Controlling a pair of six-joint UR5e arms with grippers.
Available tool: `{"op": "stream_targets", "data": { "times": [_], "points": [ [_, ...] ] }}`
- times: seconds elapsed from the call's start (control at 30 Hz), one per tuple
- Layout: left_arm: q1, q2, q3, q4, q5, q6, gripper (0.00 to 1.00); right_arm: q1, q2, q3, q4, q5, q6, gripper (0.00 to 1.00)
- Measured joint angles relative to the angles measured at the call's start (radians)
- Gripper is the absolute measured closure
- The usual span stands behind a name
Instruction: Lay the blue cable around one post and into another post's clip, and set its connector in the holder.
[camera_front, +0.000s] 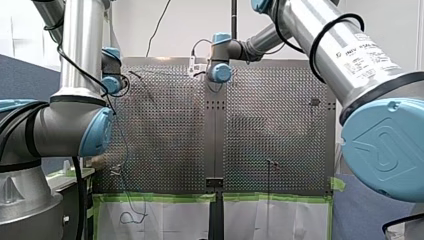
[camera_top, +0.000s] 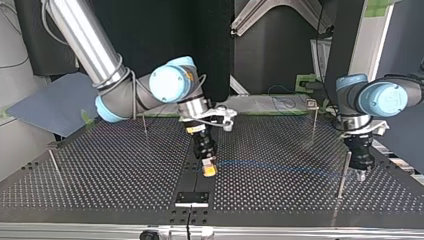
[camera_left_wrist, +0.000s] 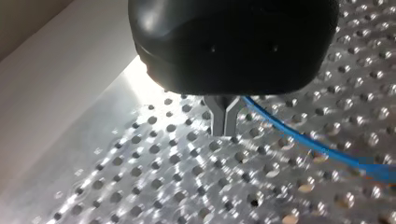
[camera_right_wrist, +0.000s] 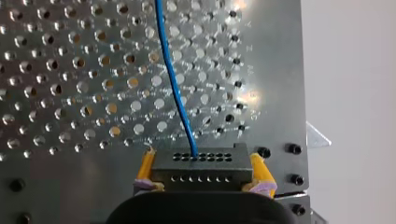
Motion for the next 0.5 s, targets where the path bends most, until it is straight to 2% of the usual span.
{"op": "stream_targets", "data": {
  "times": [0.03,0.07,0.23,0.3,0.33,0.37,0.4,0.43,0.47,0.5],
  "points": [
    [-0.002,0.0,0.0,0.0,0.004,-0.002,0.96,-0.002,0.0,0.0,0.002,0.0,0.001,1.0],
    [-0.004,0.0,0.0,-0.001,0.007,-0.004,0.9,-0.004,0.0,0.0,0.005,0.0,0.001,1.0],
    [-0.012,0.0,0.0,-0.017,0.011,0.007,0.87,-0.013,0.001,0.0,0.024,0.0,0.002,1.0],
    [-0.014,-0.001,-0.002,-0.028,0.008,0.015,0.75,-0.016,0.002,0.0,0.037,0.0,0.002,1.0],
    [-0.015,0.0,-0.004,-0.035,0.004,0.019,0.75,-0.017,0.002,0.0,0.043,0.0,0.002,1.0],
    [-0.016,0.0,-0.005,-0.038,0.003,0.021,0.64,-0.019,0.003,0.0,0.052,0.0,0.002,1.0],
    [-0.018,0.0,-0.006,-0.039,0.001,0.023,0.42,-0.019,0.003,0.001,0.059,0.0,0.002,1.0],
    [-0.019,-0.001,-0.007,-0.038,0.0,0.024,0.42,-0.02,0.003,0.001,0.065,0.0,0.001,1.0],
    [-0.02,-0.001,-0.007,-0.038,0.0,0.025,0.17,-0.021,0.003,0.002,0.073,0.0,0.0,1.0],
    [-0.021,-0.001,-0.007,-0.037,-0.001,0.027,0.0,-0.021,0.003,0.003,0.078,0.0,-0.002,1.0]
  ]
}}
